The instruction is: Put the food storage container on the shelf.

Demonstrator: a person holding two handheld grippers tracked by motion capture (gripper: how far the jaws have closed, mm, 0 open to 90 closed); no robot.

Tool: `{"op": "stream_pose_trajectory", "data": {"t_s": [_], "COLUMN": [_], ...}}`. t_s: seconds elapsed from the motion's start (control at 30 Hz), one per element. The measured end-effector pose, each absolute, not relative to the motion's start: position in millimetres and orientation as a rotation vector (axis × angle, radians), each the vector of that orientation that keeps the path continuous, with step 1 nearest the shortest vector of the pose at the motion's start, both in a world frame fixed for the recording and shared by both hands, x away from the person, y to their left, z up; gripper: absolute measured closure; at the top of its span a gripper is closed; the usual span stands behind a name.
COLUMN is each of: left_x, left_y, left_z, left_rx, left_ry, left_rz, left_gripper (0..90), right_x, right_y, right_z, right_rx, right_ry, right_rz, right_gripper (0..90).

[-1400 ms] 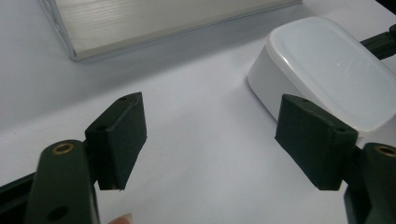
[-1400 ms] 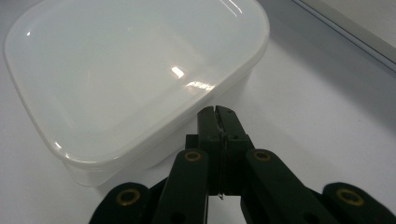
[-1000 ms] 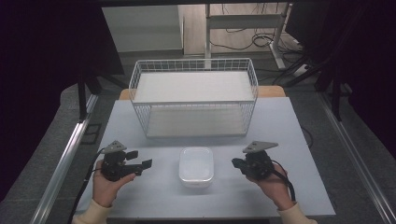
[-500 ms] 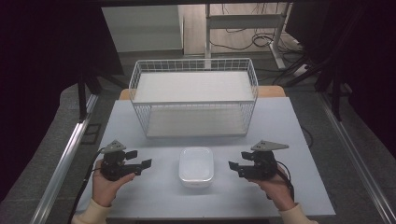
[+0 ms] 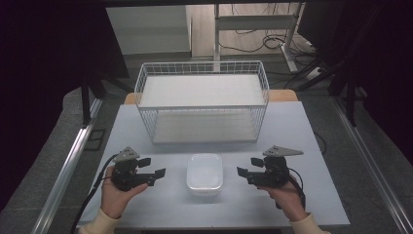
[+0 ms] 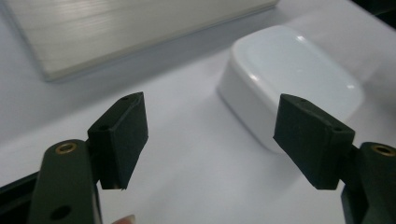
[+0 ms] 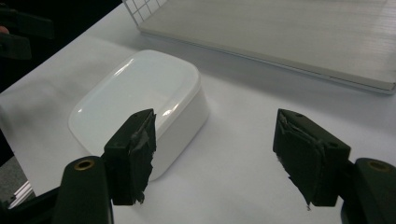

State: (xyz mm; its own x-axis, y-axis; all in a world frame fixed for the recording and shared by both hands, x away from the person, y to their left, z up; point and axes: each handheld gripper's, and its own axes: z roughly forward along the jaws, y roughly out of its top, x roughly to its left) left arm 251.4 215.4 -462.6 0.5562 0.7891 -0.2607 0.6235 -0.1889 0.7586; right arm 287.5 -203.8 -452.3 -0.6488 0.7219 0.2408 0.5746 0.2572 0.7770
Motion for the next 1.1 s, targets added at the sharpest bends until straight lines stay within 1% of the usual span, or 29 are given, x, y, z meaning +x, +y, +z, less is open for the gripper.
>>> {"op": "stream_pose_trajectory", "data": {"t_s": [0.17,0.3,0.53,0.8,0.9,1.1], "left_x": [252.3,255.1,258.2,275.6,284.4,288.6], "left_y": [214.8,213.1,204.0,193.3,190.0,183.0], "left_z": [-461.9,-459.0,-438.8,-436.7,-440.6,-452.2], "left_rx": [1.899,1.879,1.879,1.874,1.816,1.840], "left_ry": [1.171,1.180,1.171,1.191,1.185,1.220], "left_rz": [0.231,0.199,0.194,0.088,-0.030,-0.063], "left_gripper": [26.5,26.8,26.7,26.0,26.2,27.5], "right_x": [287.1,288.5,290.9,301.6,306.5,306.2], "right_y": [-202.8,-203.9,-198.6,-178.2,-169.1,-163.2], "right_z": [-445.5,-440.8,-430.7,-425.9,-424.5,-433.1], "right_rx": [1.215,1.214,1.187,1.203,1.220,1.287], "right_ry": [2.351,2.337,2.338,2.367,2.368,2.363], "right_rz": [1.365,1.388,1.421,1.425,1.446,1.477], "right_gripper": [29.6,29.9,31.3,32.3,33.2,35.1]}}
